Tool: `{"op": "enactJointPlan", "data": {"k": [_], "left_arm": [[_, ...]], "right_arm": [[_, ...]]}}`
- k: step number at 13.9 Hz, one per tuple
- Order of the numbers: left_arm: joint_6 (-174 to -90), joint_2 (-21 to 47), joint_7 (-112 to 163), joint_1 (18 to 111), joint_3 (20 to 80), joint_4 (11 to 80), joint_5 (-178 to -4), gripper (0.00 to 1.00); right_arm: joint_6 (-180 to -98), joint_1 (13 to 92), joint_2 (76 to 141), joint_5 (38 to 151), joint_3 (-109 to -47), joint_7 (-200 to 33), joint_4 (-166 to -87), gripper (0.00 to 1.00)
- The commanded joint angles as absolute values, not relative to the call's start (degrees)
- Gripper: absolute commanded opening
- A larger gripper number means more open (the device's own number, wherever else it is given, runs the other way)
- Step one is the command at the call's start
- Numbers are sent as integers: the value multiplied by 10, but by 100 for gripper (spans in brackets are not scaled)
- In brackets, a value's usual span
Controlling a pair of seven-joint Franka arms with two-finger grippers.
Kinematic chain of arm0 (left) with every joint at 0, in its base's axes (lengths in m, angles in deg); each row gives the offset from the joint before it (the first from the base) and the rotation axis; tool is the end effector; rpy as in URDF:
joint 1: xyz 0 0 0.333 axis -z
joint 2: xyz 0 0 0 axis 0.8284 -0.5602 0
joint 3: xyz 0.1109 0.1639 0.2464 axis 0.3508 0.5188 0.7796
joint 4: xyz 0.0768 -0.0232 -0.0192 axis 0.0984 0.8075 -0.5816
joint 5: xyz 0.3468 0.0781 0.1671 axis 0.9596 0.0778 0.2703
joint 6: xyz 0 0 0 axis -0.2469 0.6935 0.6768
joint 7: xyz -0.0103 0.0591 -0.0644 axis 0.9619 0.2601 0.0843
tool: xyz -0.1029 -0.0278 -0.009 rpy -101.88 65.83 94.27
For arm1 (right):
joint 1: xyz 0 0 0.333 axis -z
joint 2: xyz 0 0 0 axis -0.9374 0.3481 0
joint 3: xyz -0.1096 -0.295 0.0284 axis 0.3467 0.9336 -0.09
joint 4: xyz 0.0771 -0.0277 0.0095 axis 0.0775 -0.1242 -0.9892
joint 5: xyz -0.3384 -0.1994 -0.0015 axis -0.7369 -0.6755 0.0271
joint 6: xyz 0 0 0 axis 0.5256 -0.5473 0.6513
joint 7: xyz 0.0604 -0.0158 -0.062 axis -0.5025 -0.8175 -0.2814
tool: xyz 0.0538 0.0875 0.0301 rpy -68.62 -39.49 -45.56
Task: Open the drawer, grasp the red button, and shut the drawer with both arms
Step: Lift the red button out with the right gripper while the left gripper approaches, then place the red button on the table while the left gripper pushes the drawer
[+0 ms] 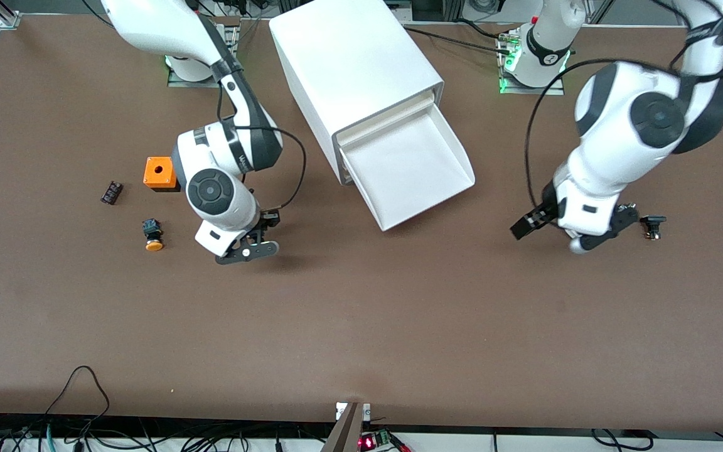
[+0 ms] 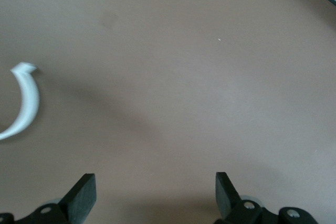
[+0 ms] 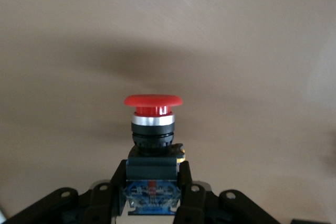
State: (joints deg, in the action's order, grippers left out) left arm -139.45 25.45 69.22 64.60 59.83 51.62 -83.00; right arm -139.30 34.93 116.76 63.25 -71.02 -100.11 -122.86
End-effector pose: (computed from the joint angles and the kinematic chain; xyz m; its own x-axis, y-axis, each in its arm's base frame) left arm 0.6004 -0.1800 0.4113 0.8280 0.5603 0.0235 0.5550 -0.8247 0.1085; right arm 0.5994 0.2682 0.2733 0.9714 0.1519 -0.1827 0.1673 -0.9833 0.0718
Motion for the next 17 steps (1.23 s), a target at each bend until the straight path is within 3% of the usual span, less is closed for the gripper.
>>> {"op": "enactJointPlan", "data": {"k": [1,7,12,14,15,17], "left_arm": [[-1477,245,752,655,587,564,-814,100],[-1571,217,800,689,583,623,-819,100],[-1574,201,793,714,562,642,-820,100],[-1574,201,792,715,540,653,-821,100],[-1572,203,792,715,530,662,-821,100],[-1567,206,792,715,500,671,-821,100]], "right_arm": [[-1417,381,1138,633,-715,-1020,-1294,26],[-1535,433,1080,622,-715,-964,-1445,26],[-1630,477,1065,589,-715,-861,-1509,27],[-1650,489,1067,581,-715,-830,-1518,34],[-1650,490,1066,578,-715,-830,-1516,43],[-1650,491,1067,580,-715,-841,-1508,100]]}}
